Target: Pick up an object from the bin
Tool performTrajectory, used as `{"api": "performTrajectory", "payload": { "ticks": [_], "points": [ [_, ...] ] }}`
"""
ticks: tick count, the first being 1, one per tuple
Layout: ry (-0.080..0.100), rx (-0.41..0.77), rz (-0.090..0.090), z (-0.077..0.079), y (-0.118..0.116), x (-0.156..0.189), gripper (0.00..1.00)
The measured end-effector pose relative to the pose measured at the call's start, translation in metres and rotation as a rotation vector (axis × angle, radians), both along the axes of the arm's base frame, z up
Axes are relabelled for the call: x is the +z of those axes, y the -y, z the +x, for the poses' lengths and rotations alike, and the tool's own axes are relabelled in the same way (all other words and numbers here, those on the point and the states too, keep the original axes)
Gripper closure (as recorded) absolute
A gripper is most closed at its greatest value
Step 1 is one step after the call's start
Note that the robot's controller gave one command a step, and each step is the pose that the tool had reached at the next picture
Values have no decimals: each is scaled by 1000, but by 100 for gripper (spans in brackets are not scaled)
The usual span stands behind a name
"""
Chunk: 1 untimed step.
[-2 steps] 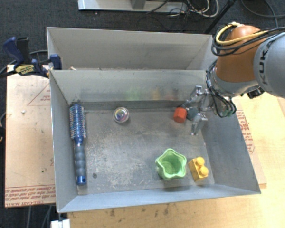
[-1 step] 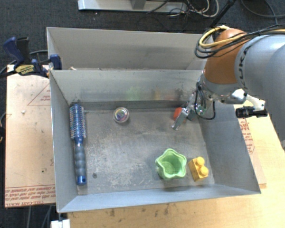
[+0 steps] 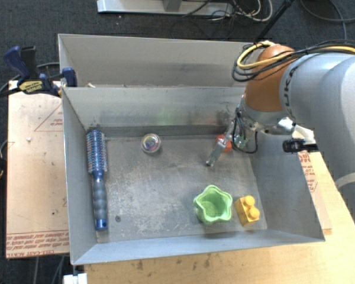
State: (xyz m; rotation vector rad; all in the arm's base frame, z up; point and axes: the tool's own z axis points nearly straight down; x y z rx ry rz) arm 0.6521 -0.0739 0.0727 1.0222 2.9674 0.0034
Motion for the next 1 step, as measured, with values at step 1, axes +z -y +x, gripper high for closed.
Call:
{"api": "performTrajectory", "payload": {
  "ticks": [1],
  "points": [
    [8,0,-1,2,0,4,100]
  ]
}}
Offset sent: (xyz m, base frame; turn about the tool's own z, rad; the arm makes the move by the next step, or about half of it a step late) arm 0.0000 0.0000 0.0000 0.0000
